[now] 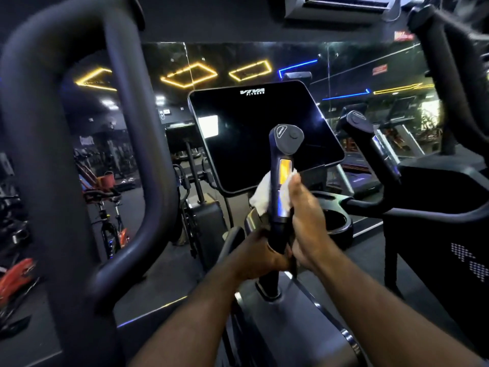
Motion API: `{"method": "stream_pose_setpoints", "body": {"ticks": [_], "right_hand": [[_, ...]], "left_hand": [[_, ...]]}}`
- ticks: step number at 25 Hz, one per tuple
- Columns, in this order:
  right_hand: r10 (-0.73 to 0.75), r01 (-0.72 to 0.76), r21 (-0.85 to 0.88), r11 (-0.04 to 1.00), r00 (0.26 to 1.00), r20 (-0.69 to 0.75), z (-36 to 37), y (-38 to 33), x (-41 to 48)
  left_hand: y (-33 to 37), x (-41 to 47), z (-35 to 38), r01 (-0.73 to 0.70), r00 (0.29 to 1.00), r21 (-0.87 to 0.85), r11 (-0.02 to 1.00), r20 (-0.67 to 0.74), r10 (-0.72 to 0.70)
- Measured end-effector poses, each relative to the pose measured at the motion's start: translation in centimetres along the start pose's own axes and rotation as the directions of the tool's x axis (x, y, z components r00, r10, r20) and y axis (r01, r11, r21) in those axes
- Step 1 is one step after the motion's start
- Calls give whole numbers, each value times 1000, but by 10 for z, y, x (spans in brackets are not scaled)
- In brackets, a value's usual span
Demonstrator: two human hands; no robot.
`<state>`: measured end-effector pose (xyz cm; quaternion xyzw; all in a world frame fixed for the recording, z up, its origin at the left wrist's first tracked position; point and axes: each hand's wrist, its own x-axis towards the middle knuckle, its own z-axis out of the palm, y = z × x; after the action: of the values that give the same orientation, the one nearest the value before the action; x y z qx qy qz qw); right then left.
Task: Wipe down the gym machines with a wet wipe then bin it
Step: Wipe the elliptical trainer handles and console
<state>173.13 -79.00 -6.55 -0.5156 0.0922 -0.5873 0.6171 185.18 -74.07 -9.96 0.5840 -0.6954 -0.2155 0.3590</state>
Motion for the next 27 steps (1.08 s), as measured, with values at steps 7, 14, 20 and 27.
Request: {"method": "stream_pose_setpoints", "body": {"ticks": [7, 14, 20, 27], "right_hand": [[-8, -33, -377, 925, 994, -107, 28, -52, 53], [-73, 22, -550, 835, 995, -70, 1, 17, -66], [132, -192, -367, 910, 974, -183, 4, 35, -43], [-265, 129, -741, 659, 962, -68, -9, 93, -51]], "left_hand": [[35, 9, -72, 288, 736, -226, 930, -569, -366], [109, 27, -69, 38, 859, -379, 925, -460, -224], [124, 34, -38, 122, 902, 78, 989, -425, -78], [106, 41, -29, 139, 879, 186, 973, -476, -35]]}}
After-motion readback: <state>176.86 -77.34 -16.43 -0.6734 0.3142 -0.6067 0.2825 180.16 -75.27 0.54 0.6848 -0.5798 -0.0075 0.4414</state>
